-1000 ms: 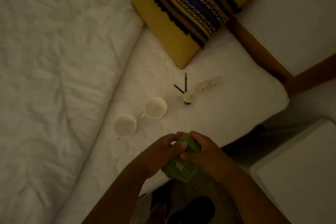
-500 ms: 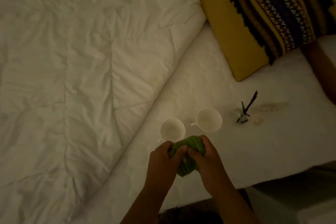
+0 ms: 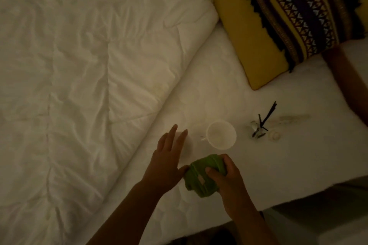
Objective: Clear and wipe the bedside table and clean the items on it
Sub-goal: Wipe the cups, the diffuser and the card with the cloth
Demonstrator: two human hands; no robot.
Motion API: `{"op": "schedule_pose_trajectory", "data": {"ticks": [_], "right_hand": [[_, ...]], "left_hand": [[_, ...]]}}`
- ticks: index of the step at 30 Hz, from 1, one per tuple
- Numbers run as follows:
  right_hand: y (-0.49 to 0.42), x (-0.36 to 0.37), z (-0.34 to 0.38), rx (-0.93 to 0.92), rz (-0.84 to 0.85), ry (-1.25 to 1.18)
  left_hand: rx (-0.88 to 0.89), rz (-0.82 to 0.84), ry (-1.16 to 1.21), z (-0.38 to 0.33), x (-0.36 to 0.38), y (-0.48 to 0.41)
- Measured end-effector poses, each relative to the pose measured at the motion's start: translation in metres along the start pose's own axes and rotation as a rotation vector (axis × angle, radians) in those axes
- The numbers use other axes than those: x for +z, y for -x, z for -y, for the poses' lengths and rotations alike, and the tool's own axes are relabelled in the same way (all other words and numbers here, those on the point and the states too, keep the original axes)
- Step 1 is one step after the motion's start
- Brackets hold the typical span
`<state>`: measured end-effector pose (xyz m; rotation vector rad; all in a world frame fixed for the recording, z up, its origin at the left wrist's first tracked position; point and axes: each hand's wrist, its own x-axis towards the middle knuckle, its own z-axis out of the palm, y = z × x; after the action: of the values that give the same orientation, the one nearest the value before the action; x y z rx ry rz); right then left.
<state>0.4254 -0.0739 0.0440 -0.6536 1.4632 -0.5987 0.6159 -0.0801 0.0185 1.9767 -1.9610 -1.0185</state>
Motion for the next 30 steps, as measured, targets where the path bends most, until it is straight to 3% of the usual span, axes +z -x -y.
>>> {"op": "schedule_pose_trajectory", "data": {"ticks": [11,15,19,23,30], "right_hand": [[-0.009,-0.005,0.003,-0.11,0.058,0.132],[-0.006,-0.001,0.015,-0.219,0.048,0.197],[-0.003,0.008,0.034,-0.322,0.028,0.217],[0.002,0.024,0.061,-0.426,0.015,0.167],[0.011,0.052,0.093,-0.492,0.012,-0.015]], "left_hand": [[-0.207,0.005,0.0,-0.012,0.01,-0.023],[-0.329,-0.069,0.176,-0.015,-0.003,-0.027],[-0.336,-0.04,0.333,-0.025,-0.028,-0.025],[-0.176,-0.11,0.531,-0.048,-0.063,-0.02],[-0.135,-0.178,0.612,-0.076,-0.089,-0.021]]}}
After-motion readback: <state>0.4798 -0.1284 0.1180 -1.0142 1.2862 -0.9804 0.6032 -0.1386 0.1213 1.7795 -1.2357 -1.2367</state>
